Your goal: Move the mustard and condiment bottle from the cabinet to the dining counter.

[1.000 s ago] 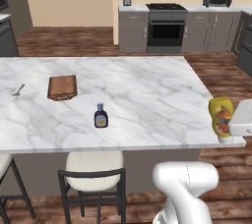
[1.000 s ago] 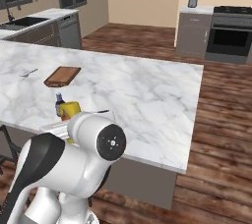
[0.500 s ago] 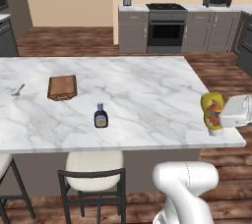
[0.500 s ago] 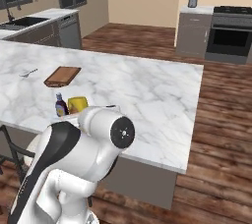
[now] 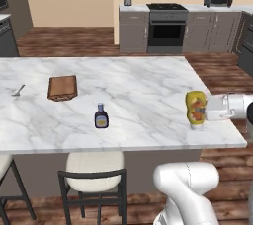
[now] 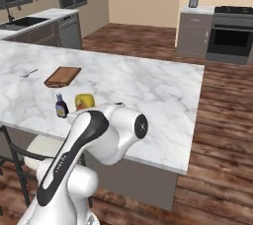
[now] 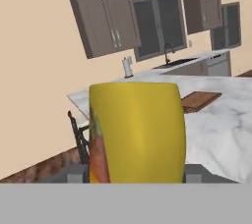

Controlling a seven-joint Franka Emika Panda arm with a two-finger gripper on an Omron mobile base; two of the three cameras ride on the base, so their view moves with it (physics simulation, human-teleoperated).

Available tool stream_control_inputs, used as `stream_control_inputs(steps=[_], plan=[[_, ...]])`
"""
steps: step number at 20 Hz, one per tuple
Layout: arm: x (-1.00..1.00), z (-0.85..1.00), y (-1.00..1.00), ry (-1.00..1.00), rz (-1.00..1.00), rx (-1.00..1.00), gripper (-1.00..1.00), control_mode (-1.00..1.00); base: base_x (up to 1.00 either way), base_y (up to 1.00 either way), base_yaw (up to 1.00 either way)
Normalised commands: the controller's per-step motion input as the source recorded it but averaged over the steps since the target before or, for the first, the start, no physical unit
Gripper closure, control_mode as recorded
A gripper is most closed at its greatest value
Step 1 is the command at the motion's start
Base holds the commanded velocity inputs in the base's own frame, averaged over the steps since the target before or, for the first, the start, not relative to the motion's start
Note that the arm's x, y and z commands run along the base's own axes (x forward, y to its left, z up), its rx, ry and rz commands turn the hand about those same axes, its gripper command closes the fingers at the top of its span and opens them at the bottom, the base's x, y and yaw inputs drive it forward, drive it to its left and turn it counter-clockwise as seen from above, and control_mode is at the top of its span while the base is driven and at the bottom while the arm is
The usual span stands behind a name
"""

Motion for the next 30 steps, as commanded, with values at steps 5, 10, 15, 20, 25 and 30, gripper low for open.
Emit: stream_control_inputs(steps=[5,10,15,20,25,30], plan=[[0.32,-0.30,-0.02,-0.05,0.29,0.14,1.00,-1.00,0.00,0.00,0.00],[0.15,-0.12,0.01,-0.08,0.15,0.01,1.00,-1.00,0.00,0.00,0.00],[0.30,0.00,0.15,-0.09,0.01,0.00,1.00,-1.00,0.00,0.00,0.00],[0.42,-0.05,0.17,-0.01,-0.04,0.00,1.00,-1.00,0.00,0.00,0.00],[0.47,-0.11,0.12,0.00,-0.07,0.00,1.00,-1.00,0.00,0.00,0.00],[0.49,-0.16,0.07,0.00,-0.03,0.01,1.00,-1.00,0.00,0.00,0.00]])
